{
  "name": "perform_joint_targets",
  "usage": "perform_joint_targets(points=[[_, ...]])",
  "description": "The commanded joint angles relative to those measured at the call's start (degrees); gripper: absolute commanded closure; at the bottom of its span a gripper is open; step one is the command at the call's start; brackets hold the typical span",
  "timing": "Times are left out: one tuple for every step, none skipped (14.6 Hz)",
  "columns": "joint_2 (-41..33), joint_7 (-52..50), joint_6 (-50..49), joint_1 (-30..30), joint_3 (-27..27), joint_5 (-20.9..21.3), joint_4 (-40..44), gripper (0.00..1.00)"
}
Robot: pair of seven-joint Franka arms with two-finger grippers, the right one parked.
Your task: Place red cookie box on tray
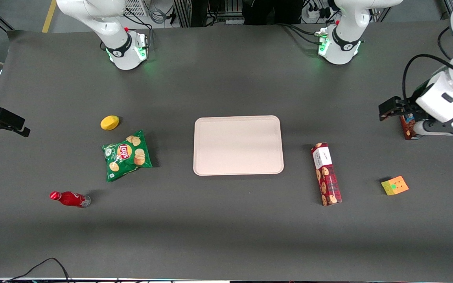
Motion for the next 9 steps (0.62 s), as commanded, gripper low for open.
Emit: perform_joint_targets(points=[[1.4,-3.9,1.1,-0.6,-2.1,-1.5,-1.6,0.00],[2.0,-5.2,2.4,-0.7,-2.6,-1.5,-2.5,0.00],[2.3,-5.6,4.5,-0.7,-2.8,-1.5,-4.1,0.00],[2.7,-5.5,7.9,-0.6,-2.8,-1.5,-6.2,0.00],[2.9,-5.5,11.9,-0.7,-2.8,-1.5,-9.1,0.00],[3.1,-5.5,15.8,-0.7,-2.9,-1.5,-11.9,0.00],[3.8,-5.6,18.5,-0.7,-3.3,-1.4,-13.6,0.00],[5.2,-5.7,19.5,-0.7,-3.4,-1.4,-13.9,0.00],[6.9,-5.8,20.2,-0.7,-3.4,-1.5,-13.9,0.00]])
